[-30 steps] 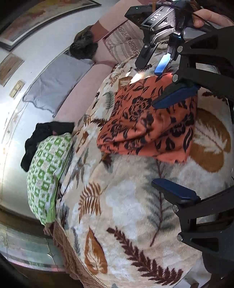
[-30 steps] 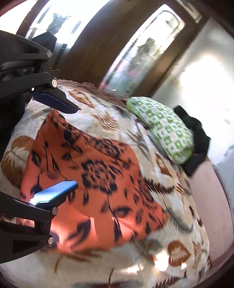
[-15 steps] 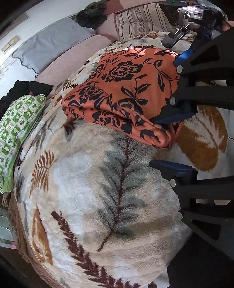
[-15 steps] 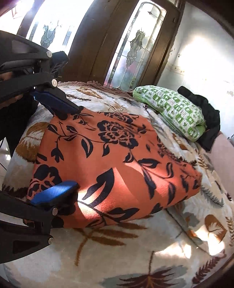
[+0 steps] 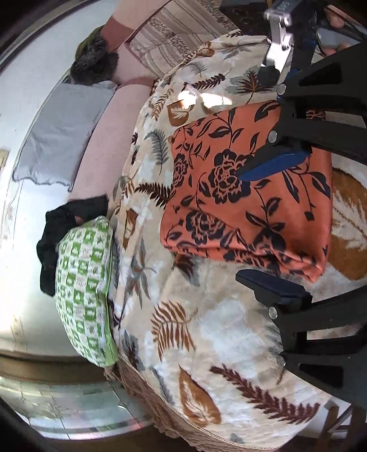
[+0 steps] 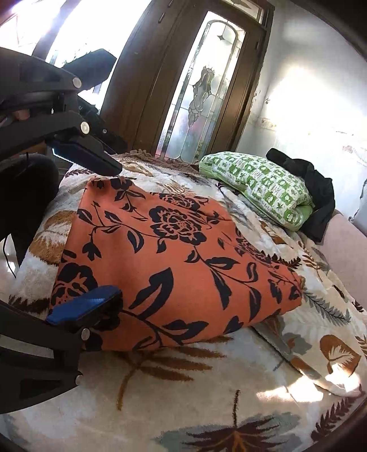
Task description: Fold small clothes
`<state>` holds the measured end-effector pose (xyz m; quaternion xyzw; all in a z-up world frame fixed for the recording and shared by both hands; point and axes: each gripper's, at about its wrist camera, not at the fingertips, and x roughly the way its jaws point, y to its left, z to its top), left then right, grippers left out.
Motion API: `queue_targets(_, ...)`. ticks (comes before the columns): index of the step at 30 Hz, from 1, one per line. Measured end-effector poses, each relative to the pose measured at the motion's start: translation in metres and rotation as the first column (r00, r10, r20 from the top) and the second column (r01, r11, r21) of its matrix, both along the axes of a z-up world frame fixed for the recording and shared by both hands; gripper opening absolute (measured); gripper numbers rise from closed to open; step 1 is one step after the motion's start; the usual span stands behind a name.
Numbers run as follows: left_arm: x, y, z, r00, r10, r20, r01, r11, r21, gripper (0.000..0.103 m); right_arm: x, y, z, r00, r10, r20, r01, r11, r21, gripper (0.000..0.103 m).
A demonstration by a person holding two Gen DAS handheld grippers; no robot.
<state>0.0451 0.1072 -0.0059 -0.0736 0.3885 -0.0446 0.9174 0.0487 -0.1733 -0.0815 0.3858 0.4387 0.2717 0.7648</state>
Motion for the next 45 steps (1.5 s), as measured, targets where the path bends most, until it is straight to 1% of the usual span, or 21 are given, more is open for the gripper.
queue_targets(3,0.026,-0.021,-0.023,0.998,-0.059,-0.02,0.061,0.992,0.106,0.066,0.003,-0.024,0.006,0.999,-0.051,0.005,0.051,0.999,0.003,0.083)
queue_targets(6,0.048,-0.023,-0.058,0.994,-0.042,-0.104,0.063,0.976,0.21,0.066,0.01,-0.047,-0.009,0.992,-0.113,-0.06,0.114,0.993,0.007,0.086)
queue_targets(9,0.051,-0.003,-0.075,0.993,-0.015,-0.114,0.032,0.989,0.146,0.084,0.023,-0.051,-0.03,0.984,-0.106,-0.14,0.114,0.992,0.053,0.086)
queue_targets(12,0.055,0.005,-0.08,0.993,-0.02,-0.119,0.033,0.994,0.106,0.089,0.036,-0.04,-0.04,0.986,-0.039,-0.16,0.057,0.992,0.109,0.086)
queue_targets(16,0.057,0.012,-0.085,0.992,-0.015,-0.127,0.023,0.998,0.066,0.091,0.047,-0.033,-0.056,0.982,-0.058,-0.178,0.083,0.987,0.136,0.086)
queue_targets(17,0.057,0.012,-0.085,0.992,-0.015,-0.123,0.025,0.997,0.073,0.091,0.05,-0.029,-0.061,0.981,-0.04,-0.191,0.061,0.993,0.104,0.072)
queue_targets(18,0.056,0.011,-0.084,0.993,-0.019,-0.12,0.028,0.996,0.08,0.091,0.049,-0.026,-0.062,0.977,-0.036,-0.209,0.052,0.996,0.07,0.047)
queue_targets(21,0.053,0.009,-0.082,0.993,-0.018,-0.114,0.028,0.996,0.087,0.091,0.042,-0.021,-0.038,0.986,-0.055,-0.156,0.053,0.999,-0.012,0.038)
queue_targets(24,0.054,0.01,-0.083,0.993,-0.024,-0.119,0.032,0.997,0.071,0.091,0.047,-0.014,-0.056,0.983,-0.054,-0.177,0.027,0.989,-0.149,0.04)
queue_targets(25,0.054,0.011,-0.083,0.993,-0.024,-0.118,0.032,0.997,0.066,0.091,0.047,-0.02,-0.062,0.979,-0.064,-0.192,0.049,0.995,-0.083,0.041)
queue_targets(26,0.054,0.013,-0.083,0.992,-0.023,-0.12,0.03,0.998,0.058,0.091,0.046,-0.025,-0.058,0.978,-0.063,-0.197,0.056,0.998,-0.04,0.049)
queue_targets(27,0.054,0.015,-0.083,0.992,-0.022,-0.124,0.028,0.999,0.044,0.091,0.044,-0.026,-0.05,0.981,-0.064,-0.185,0.057,0.998,-0.039,0.062)
queue_targets(30,0.055,0.017,-0.084,0.991,-0.018,-0.132,0.021,1.0,0.021,0.091,0.044,-0.035,-0.024,0.992,-0.084,-0.097,0.083,0.996,-0.017,0.077)
queue_targets(32,0.055,0.016,-0.084,0.991,-0.02,-0.132,0.023,0.999,0.025,0.091,0.058,-0.042,-0.022,0.99,-0.109,-0.094,0.111,0.994,0.015,0.08)
queue_targets(35,0.055,0.016,-0.084,0.991,-0.02,-0.136,0.023,1.0,0.017,0.091,0.094,-0.04,-0.048,0.978,-0.07,-0.197,0.086,0.994,0.074,0.08)
queue_targets(37,0.055,0.017,-0.084,0.99,-0.02,-0.136,0.022,1.0,0.011,0.091,0.106,-0.034,-0.045,0.976,-0.067,-0.206,0.078,0.996,0.045,0.047)
queue_targets(38,0.055,0.018,-0.084,0.99,-0.02,-0.137,0.021,1.0,0.006,0.091,0.104,-0.03,-0.031,0.984,-0.07,-0.161,0.073,0.997,0.01,0.034)
queue_targets(40,0.056,0.02,-0.086,0.99,-0.019,-0.143,0.018,1.0,-0.01,0.091,0.097,-0.02,-0.015,0.993,-0.08,-0.088,0.072,0.994,-0.088,0.032)
queue_targets(42,0.057,0.018,-0.087,0.989,-0.033,-0.147,0.03,0.999,-0.024,0.091,0.102,-0.024,-0.044,0.977,-0.115,-0.181,0.084,0.982,-0.169,0.031)
queue_targets(43,0.057,0.017,-0.086,0.989,-0.031,-0.143,0.03,1.0,-0.01,0.091,0.103,-0.03,-0.058,0.966,-0.132,-0.221,0.106,0.986,-0.126,0.032)
queue_targets(45,0.056,0.018,-0.085,0.99,-0.028,-0.138,0.028,1.0,0.0,0.091,0.101,-0.032,-0.05,0.973,-0.124,-0.196,0.116,0.992,-0.049,0.036)
